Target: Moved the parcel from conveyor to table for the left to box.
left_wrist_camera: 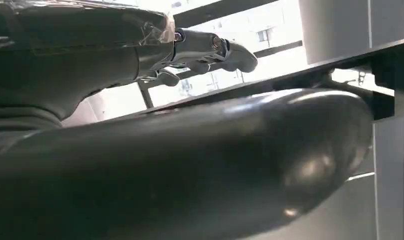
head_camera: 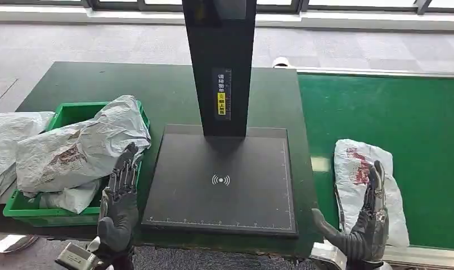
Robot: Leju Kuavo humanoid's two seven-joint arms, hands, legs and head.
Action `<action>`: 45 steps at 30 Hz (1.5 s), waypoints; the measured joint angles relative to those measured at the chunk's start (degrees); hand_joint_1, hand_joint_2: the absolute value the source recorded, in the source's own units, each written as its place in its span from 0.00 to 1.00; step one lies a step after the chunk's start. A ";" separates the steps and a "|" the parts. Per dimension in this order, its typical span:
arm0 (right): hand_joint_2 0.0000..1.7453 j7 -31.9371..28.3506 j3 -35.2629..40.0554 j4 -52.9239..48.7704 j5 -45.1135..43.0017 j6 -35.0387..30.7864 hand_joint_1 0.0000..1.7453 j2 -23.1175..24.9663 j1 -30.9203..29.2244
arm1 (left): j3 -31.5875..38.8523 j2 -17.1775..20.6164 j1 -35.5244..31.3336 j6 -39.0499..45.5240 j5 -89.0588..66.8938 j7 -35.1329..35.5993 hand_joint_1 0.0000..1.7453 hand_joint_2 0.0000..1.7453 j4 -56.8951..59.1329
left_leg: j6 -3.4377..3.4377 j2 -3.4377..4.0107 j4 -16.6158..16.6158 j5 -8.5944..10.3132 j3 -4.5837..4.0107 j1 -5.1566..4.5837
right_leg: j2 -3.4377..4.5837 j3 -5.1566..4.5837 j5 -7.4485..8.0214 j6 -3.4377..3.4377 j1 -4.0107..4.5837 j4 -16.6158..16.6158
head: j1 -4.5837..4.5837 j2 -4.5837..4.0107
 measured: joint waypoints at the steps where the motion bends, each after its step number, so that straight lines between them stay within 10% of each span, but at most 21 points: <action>1: 1.00 0.64 -0.18 0.35 1.24 -0.39 0.00 0.00 -0.15 | -0.20 0.00 0.20 -0.35 -0.02 0.00 0.00 0.00 -0.28 | 0.00 0.00 0.00 0.00 0.00 0.00 | 0.00 0.00 0.00 0.00 0.00 0.00 | 0.00 0.00; 4: 1.00 11.34 -2.44 4.99 12.54 -1.13 0.00 0.00 -2.16 | -1.59 0.09 0.93 -2.17 -3.51 0.00 0.00 0.00 -1.20 | 0.01 0.02 0.00 0.00 0.04 0.00 | 0.02 0.02 0.00 0.00 -0.02 0.00 | -0.02 0.00; 18: 1.00 11.50 -7.50 16.92 13.10 -2.54 0.00 -0.11 -5.79 | -4.57 0.09 2.04 -2.10 -4.79 0.00 0.00 0.00 -2.17 | 0.08 -0.02 0.01 0.00 0.02 0.00 | -0.06 0.05 -0.02 0.10 -0.06 0.00 | 0.00 0.00; 22: 1.00 25.28 -11.22 25.93 24.64 -2.21 0.00 -0.96 -10.37 | -4.74 0.02 1.11 -6.78 -5.62 0.02 0.00 0.00 -1.09 | 0.13 0.04 0.02 -0.02 0.09 -0.01 | 0.03 0.03 0.00 0.15 -0.10 -0.04 | 0.00 0.00; 28: 1.00 26.93 -21.70 47.93 30.73 -7.11 0.00 -3.32 -17.26 | -5.29 0.04 0.14 -6.73 -5.00 0.02 0.00 0.00 0.96 | 0.31 -0.05 0.12 0.03 0.05 -0.07 | -0.05 0.14 0.07 0.34 -0.18 -0.04 | 0.00 -0.02; 45: 1.00 33.42 -33.42 55.50 38.50 -2.86 0.00 -3.41 -18.31 | -5.42 0.04 -1.00 -7.76 -4.87 0.02 0.00 0.00 3.50 | 0.36 -0.11 0.16 -0.09 0.05 -0.06 | -0.11 0.22 -0.09 0.38 -0.17 -0.06 | 0.00 0.00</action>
